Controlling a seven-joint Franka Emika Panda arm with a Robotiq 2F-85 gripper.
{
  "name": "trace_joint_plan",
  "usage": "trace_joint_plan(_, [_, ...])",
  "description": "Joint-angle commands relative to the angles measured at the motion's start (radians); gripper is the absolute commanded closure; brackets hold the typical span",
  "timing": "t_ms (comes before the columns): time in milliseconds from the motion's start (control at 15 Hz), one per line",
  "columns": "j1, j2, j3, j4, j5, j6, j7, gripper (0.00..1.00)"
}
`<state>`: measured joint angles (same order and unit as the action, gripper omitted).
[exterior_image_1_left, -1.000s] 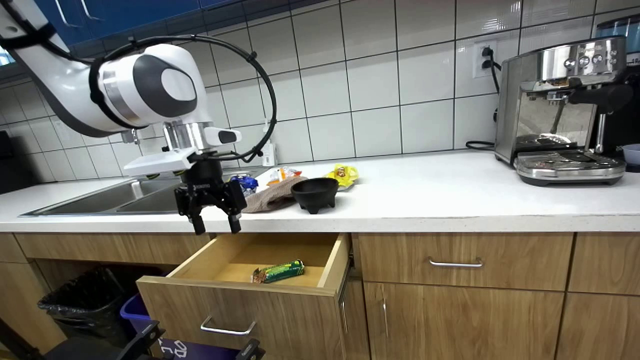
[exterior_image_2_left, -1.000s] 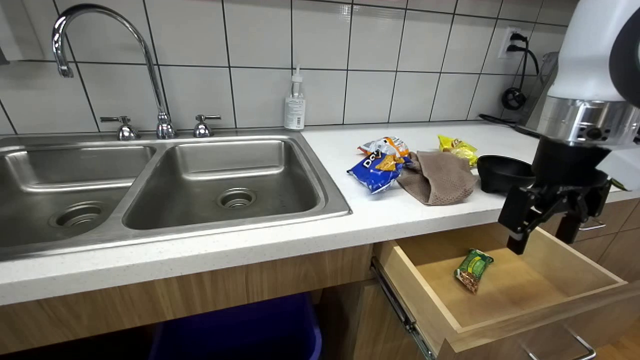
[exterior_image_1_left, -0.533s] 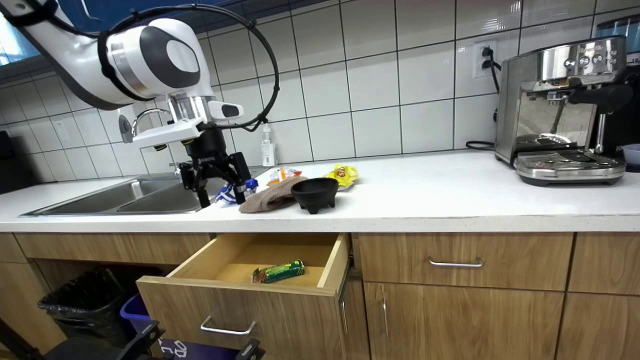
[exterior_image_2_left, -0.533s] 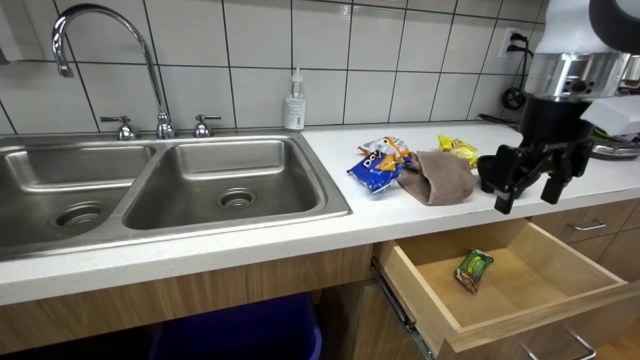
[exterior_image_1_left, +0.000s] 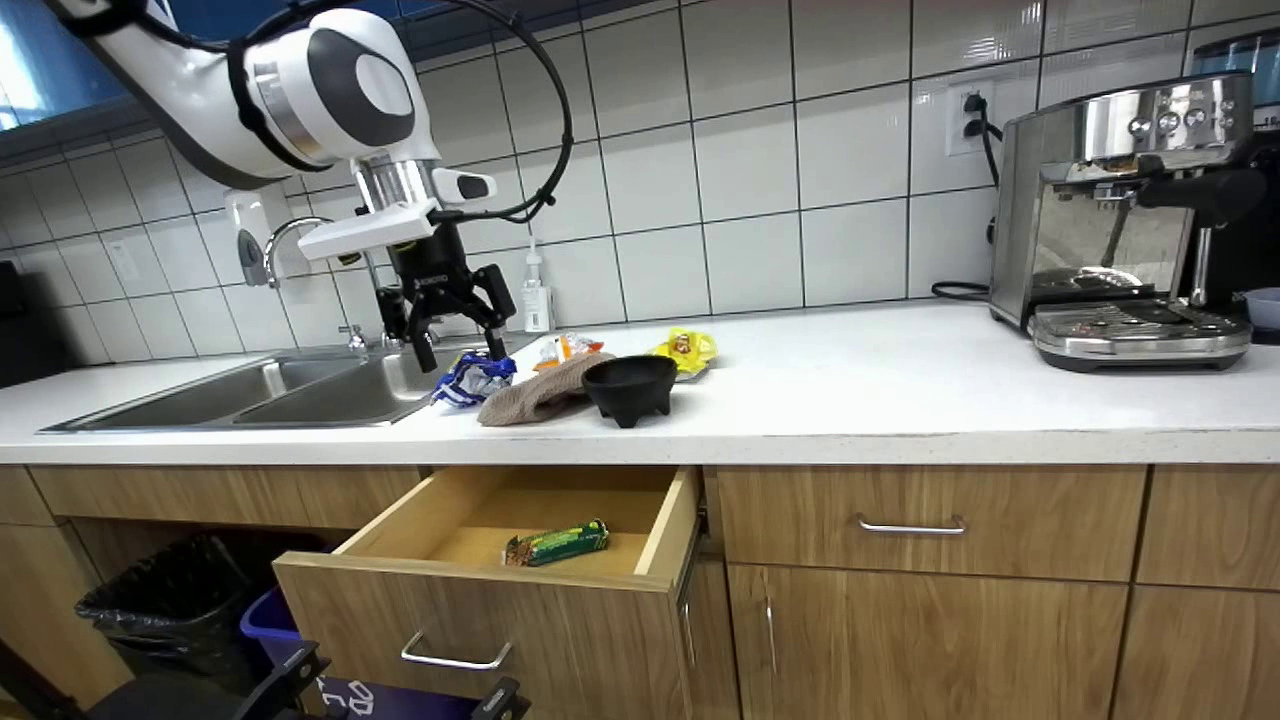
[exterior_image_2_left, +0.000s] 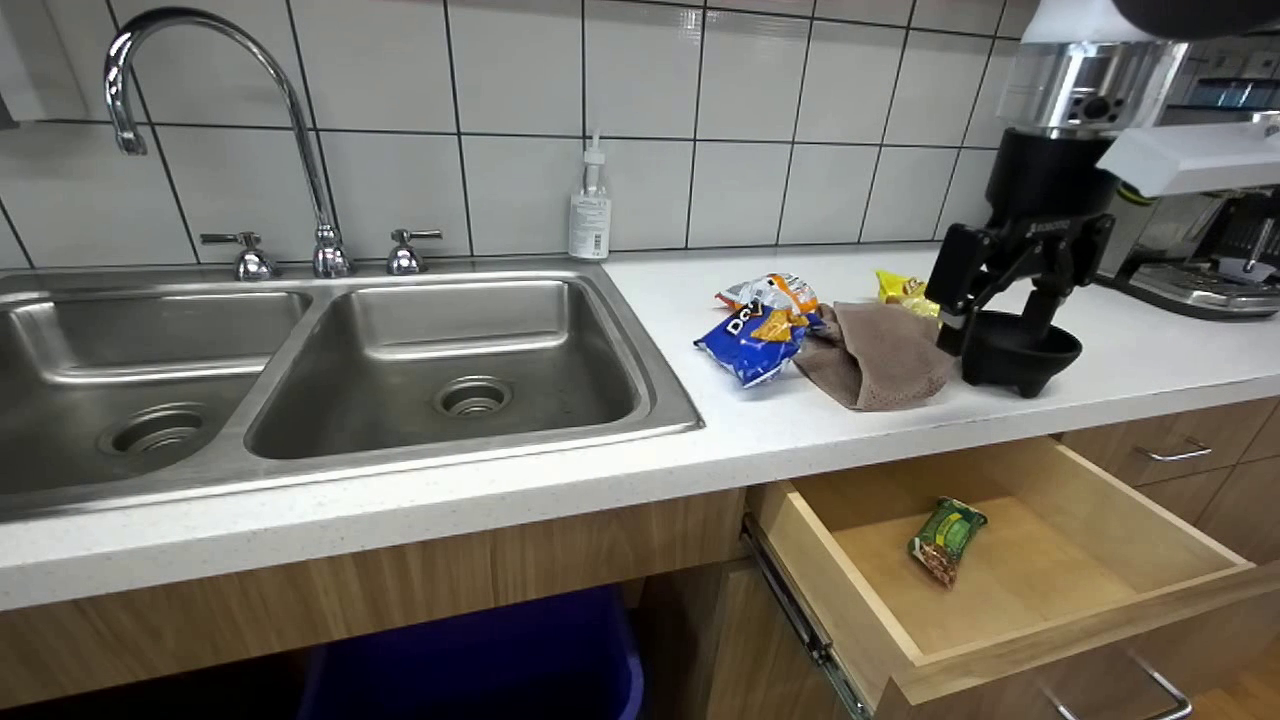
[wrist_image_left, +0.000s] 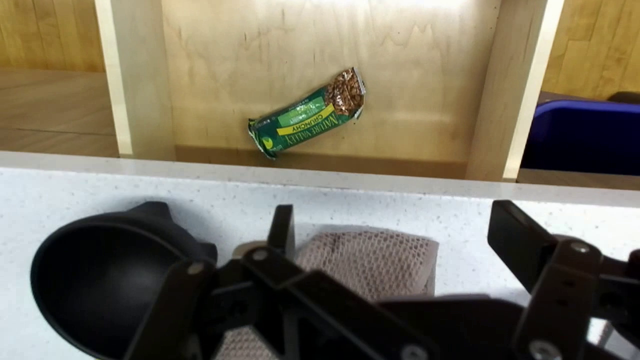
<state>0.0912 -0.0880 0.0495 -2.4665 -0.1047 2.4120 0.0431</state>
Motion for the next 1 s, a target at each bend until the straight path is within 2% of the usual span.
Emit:
trace_joint_plan(0, [-0.004, 0.082, 0.018, 0.111, -0.016, -0.036, -0.024, 0.0])
trace_joint_plan(333, [0.008, 0.163, 0.034, 0.214, -0.014, -0.034, -0.05, 0.0])
trace_joint_plan(400, [0.014, 0.128, 0.039, 0.211, -0.004, -0.058, -0.063, 0.0])
trace_joint_plan(933, [0.04, 0.179, 0.063, 0.313, 0.005, -0.066, -0.095, 0.0])
